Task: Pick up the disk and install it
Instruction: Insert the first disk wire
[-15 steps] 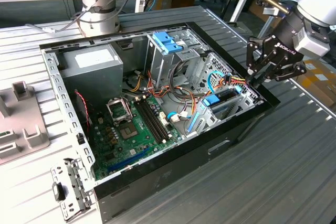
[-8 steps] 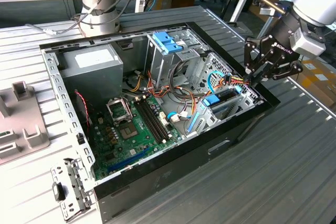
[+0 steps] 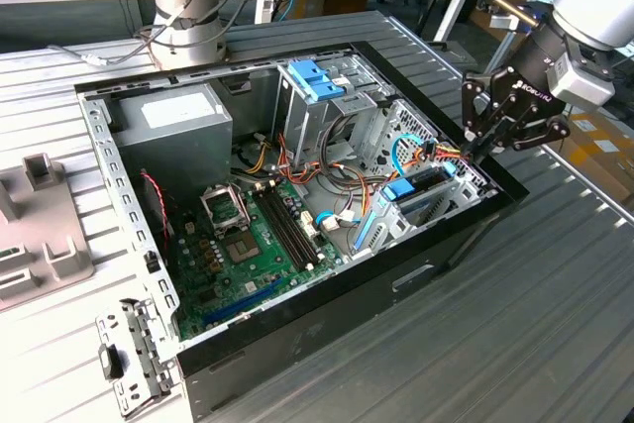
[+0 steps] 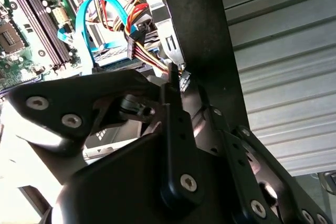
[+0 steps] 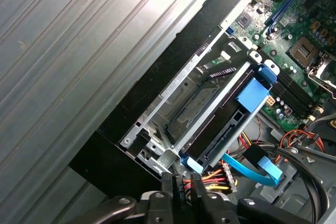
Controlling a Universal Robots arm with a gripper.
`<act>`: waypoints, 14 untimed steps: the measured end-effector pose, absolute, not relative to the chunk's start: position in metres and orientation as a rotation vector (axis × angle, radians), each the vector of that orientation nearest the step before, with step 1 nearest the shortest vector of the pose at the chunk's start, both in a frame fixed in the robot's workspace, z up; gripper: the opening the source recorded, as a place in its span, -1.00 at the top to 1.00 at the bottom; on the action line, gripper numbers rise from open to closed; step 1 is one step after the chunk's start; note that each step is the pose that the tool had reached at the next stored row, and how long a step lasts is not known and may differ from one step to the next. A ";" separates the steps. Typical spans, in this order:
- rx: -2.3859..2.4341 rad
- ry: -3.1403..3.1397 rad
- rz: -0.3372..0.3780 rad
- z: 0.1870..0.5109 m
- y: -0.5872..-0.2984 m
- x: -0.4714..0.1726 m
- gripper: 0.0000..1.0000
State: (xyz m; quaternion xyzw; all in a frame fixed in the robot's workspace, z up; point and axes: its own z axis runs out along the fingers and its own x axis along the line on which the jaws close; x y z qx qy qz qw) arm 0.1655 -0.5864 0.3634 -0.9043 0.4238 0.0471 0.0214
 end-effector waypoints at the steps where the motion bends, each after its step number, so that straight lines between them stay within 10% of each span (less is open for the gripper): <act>1: -2.803 1.313 0.146 0.363 -0.586 0.165 0.56; 14: -2.802 1.314 0.146 0.364 -0.586 0.164 0.65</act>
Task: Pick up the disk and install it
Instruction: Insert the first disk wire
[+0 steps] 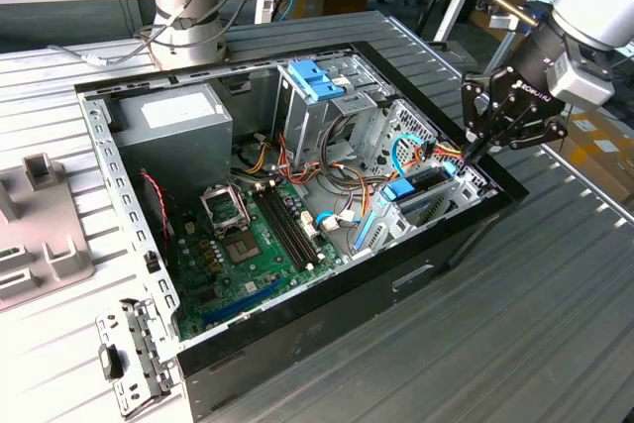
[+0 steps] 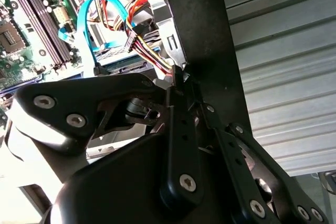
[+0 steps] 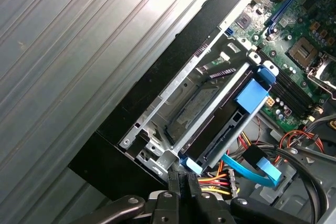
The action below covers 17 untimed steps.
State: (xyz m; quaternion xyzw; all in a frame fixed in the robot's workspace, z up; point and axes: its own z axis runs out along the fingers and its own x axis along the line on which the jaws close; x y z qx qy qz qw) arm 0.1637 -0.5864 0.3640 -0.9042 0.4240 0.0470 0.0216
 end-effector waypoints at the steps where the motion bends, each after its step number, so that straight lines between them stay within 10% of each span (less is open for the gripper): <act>1: -2.802 1.314 0.145 0.365 -0.586 0.162 0.65; 17: -2.753 1.404 0.137 0.359 -0.584 0.123 0.65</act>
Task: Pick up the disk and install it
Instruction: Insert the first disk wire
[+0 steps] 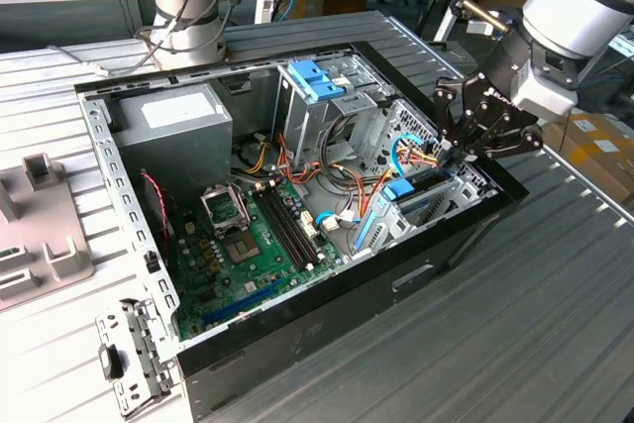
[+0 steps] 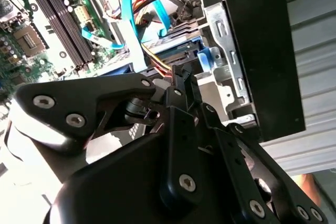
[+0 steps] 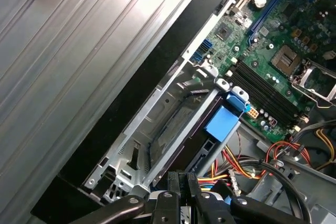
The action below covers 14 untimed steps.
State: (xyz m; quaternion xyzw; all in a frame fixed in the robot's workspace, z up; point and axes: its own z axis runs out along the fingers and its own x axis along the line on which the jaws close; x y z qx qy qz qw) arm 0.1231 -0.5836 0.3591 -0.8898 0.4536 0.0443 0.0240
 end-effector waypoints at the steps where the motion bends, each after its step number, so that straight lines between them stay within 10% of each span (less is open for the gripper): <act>1: -2.749 1.412 0.137 0.358 -0.583 0.122 0.65; 14: -2.637 1.589 0.136 0.353 -0.582 0.118 0.65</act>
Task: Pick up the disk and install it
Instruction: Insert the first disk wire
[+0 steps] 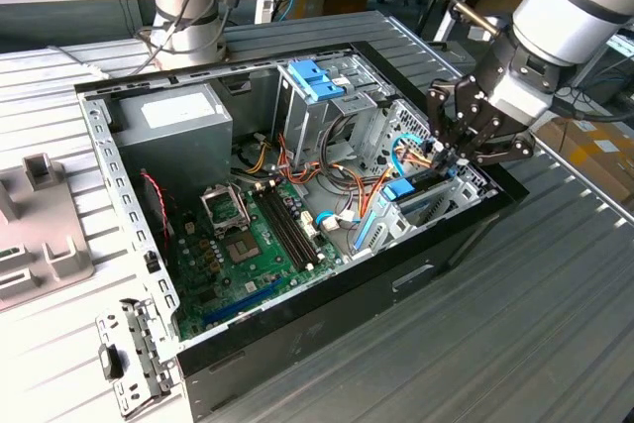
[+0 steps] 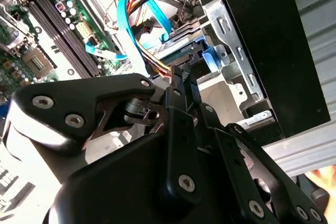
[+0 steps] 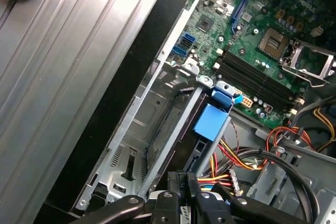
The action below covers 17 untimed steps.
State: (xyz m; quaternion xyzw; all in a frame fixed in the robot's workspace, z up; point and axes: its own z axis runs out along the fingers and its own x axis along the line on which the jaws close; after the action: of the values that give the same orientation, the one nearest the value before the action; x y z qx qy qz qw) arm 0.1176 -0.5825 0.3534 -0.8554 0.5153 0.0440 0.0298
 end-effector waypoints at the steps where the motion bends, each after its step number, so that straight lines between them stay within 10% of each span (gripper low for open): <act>1: -2.631 1.597 0.137 0.353 -0.582 0.117 0.65; 17: -2.453 1.845 0.126 0.352 -0.582 0.116 0.65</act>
State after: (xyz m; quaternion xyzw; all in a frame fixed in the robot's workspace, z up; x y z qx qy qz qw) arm 0.1164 -0.5825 0.3516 -0.7980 0.6003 0.0411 0.0349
